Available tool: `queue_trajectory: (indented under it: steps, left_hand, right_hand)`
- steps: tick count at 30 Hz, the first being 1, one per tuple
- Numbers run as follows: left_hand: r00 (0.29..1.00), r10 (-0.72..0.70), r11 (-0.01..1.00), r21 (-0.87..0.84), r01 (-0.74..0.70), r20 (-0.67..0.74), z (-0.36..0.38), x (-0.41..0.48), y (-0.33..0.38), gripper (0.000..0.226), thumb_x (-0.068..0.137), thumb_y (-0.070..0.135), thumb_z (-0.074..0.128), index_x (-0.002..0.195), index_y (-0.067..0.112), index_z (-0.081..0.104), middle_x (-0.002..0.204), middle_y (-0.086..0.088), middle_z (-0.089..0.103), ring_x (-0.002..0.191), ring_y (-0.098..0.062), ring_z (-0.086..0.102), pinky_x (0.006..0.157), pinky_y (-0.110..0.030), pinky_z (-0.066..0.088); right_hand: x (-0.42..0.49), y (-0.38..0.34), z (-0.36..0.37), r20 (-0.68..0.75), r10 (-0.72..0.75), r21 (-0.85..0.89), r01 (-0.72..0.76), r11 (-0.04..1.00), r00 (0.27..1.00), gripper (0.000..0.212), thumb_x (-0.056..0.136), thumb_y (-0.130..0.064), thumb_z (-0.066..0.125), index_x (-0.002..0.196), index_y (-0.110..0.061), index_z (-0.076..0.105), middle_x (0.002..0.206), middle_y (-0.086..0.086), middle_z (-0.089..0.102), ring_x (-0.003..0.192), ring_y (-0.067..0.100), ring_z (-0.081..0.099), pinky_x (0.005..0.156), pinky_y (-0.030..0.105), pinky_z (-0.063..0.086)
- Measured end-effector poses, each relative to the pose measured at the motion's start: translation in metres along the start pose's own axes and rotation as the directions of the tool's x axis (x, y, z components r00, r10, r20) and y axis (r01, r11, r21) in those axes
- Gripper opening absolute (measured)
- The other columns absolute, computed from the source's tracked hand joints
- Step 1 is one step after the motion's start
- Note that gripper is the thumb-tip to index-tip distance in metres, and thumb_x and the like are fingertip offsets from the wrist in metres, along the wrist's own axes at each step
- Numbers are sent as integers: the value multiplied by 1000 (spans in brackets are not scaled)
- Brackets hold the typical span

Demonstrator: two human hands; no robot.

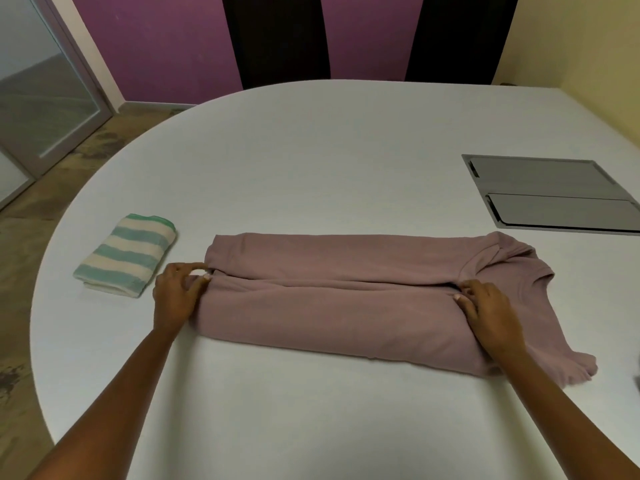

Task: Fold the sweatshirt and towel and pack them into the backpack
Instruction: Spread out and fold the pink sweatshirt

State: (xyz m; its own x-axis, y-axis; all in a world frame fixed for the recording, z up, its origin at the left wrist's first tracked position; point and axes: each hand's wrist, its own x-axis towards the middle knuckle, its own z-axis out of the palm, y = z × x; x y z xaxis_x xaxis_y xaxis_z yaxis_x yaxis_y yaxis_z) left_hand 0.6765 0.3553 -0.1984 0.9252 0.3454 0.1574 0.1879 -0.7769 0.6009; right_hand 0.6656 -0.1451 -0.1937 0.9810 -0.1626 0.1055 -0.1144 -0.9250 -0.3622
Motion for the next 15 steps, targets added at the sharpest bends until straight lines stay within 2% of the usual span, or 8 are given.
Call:
queue_trajectory:
  steps: [2, 4, 6, 8, 11, 15]
  left_hand:
    - [985, 107, 993, 42, -113, 134, -6, 1, 1, 35, 73, 47, 64, 94, 21, 75, 106, -10, 64, 103, -30, 55, 92, -45, 42]
    - [962, 155, 979, 99, -180, 223, -8, 3, 3, 43, 65, 58, 58, 88, 26, 76, 103, -5, 66, 101, -26, 57, 89, -43, 43]
    - [941, 178, 951, 195, -240, 290, -7, 3, 7, 31, 71, 50, 66, 86, 26, 76, 101, -5, 68, 103, -29, 58, 86, -42, 42]
    - [932, 192, 921, 272, -279, 306, -3, 4, 14, 15, 78, 32, 72, 88, 21, 75, 102, -7, 68, 102, -32, 57, 82, -39, 40]
    - [954, 152, 925, 302, -229, 258, 3, 4, 23, 15, 82, 25, 68, 90, 13, 73, 104, -9, 67, 98, -33, 58, 80, -38, 39]
    - [991, 3, 993, 118, -19, 136, 2, 6, 32, 13, 86, 22, 63, 82, 9, 65, 100, -8, 67, 95, -30, 60, 82, -38, 41]
  right_hand:
    - [-4, -7, -3, 50, -112, 22, 111, 994, 993, 28, 91, -36, 51, 108, -16, 63, 106, 11, 62, 99, 33, 55, 84, 47, 46]
    - [-6, -15, -5, 140, -139, 35, 135, 990, 980, 24, 90, -31, 57, 110, -19, 64, 113, 5, 61, 108, 28, 53, 89, 45, 42]
    - [-8, -18, -3, 161, -129, 67, 120, 991, 979, 21, 87, -27, 61, 105, -18, 65, 112, 4, 61, 109, 28, 52, 89, 45, 42]
    - [-9, -20, -4, 148, -98, 87, 86, 993, 984, 17, 86, -25, 62, 101, -15, 63, 109, 5, 61, 106, 30, 53, 87, 46, 43]
    - [-6, -22, -4, 172, -52, 53, 44, 998, 984, 22, 87, -24, 60, 107, -14, 60, 114, 7, 60, 108, 31, 50, 88, 45, 43]
    - [3, -25, -14, 206, 2, -39, 6, 999, 979, 14, 91, -27, 54, 94, -15, 61, 108, 5, 63, 107, 28, 48, 87, 41, 36]
